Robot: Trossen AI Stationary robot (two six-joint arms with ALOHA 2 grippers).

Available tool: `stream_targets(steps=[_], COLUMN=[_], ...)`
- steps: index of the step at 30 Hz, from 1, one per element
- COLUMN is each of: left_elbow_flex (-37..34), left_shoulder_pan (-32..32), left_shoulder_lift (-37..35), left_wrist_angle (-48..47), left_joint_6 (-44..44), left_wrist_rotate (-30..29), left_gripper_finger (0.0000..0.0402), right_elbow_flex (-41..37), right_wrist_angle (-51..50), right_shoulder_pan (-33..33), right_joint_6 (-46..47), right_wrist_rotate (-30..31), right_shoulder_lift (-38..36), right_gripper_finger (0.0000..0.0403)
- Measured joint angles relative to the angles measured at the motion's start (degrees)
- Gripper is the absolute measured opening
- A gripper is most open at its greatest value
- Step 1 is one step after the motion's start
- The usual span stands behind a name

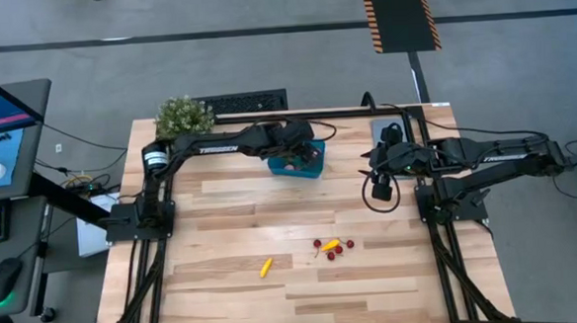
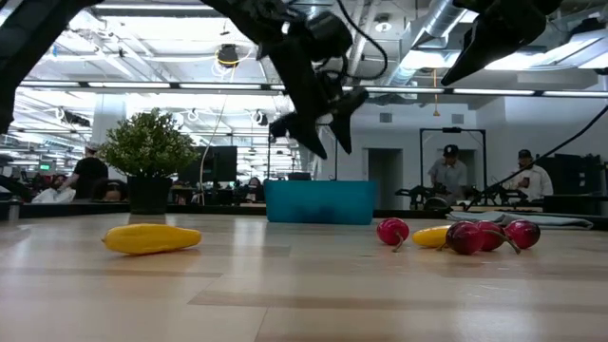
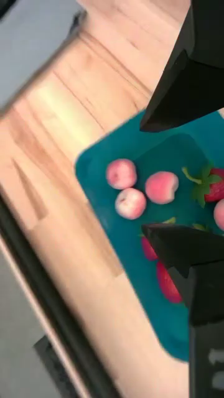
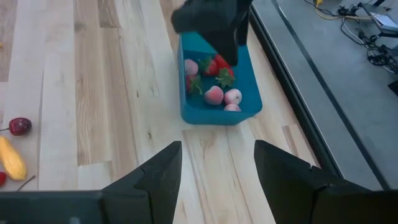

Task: Pick and placing Produce into tupperware
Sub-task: Put the corn into the blue bin

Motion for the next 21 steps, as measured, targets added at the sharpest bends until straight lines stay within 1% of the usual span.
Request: stream_targets(steps=[6,16,21], left_elbow_flex=[0.0,0.0,0.0], left_shoulder_pan=[-0.8,-3.07,-5.31], left_shoulder_lift=[-2.07,-2.17,-2.51], left_wrist_angle=[-0.96,-0.88,-1.58], left_joint_6=[0.67,2.04,1.98], left_wrist_rotate=[-0.63,0.09,0.29], left_gripper_finger=[0.0242,0.0242,0.0242], right_elbow_flex=[0.0,0.0,0.0], right_wrist_angle=[0.0,0.0,0.0], right_shoulder_pan=[0.0,0.0,0.0], right_joint_6=[0.01,1.54,1.54], right_wrist_rotate=[0.0,0.0,0.0], right_shoulder_lift=[0.01,0.01,0.01], right_gripper_finger=[0.0225,0.0225,0.0225])
